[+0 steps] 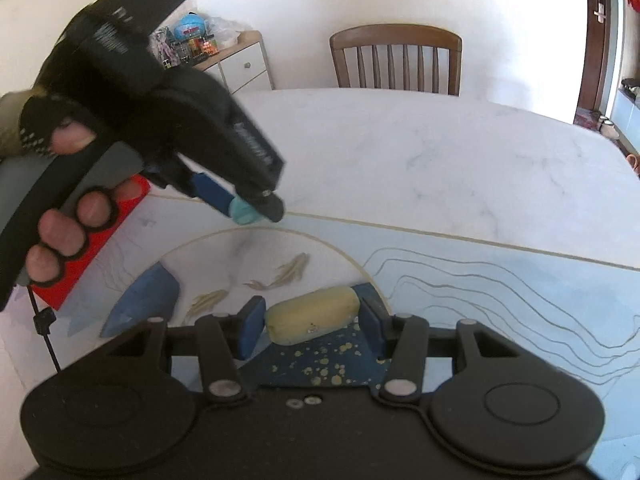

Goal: Organize objects
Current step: 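Carry the teal soap and yellow roll over the box with both tools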

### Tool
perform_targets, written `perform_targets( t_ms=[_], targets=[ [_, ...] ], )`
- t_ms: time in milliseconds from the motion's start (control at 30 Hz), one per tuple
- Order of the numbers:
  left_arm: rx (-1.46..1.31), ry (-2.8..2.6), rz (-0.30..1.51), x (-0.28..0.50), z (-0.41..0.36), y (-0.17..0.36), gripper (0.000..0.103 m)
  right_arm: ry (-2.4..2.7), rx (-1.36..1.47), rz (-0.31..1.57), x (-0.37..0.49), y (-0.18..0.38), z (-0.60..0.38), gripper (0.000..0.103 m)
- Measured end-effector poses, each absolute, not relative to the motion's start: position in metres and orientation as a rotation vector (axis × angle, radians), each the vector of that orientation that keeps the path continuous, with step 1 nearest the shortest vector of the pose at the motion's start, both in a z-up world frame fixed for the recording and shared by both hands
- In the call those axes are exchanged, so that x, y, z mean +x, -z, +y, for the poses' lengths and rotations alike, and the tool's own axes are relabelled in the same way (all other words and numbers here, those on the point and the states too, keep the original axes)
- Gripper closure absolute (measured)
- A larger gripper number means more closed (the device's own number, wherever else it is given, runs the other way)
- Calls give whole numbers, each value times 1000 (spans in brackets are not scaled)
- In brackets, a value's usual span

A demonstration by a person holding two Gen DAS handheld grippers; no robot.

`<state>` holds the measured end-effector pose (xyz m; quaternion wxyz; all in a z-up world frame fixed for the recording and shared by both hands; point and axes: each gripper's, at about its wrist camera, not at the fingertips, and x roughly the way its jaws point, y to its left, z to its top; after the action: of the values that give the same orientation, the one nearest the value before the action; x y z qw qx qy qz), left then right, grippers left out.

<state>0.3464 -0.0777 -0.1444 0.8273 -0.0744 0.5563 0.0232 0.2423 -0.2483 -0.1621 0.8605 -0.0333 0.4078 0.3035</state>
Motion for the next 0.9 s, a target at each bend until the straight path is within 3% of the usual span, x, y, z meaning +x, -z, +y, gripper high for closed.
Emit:
perform_targets(
  t_ms=[900],
  targets=[
    [-186, 60, 922, 202, 62, 43, 66, -704, -127, 757, 152, 50, -155, 53]
  ],
)
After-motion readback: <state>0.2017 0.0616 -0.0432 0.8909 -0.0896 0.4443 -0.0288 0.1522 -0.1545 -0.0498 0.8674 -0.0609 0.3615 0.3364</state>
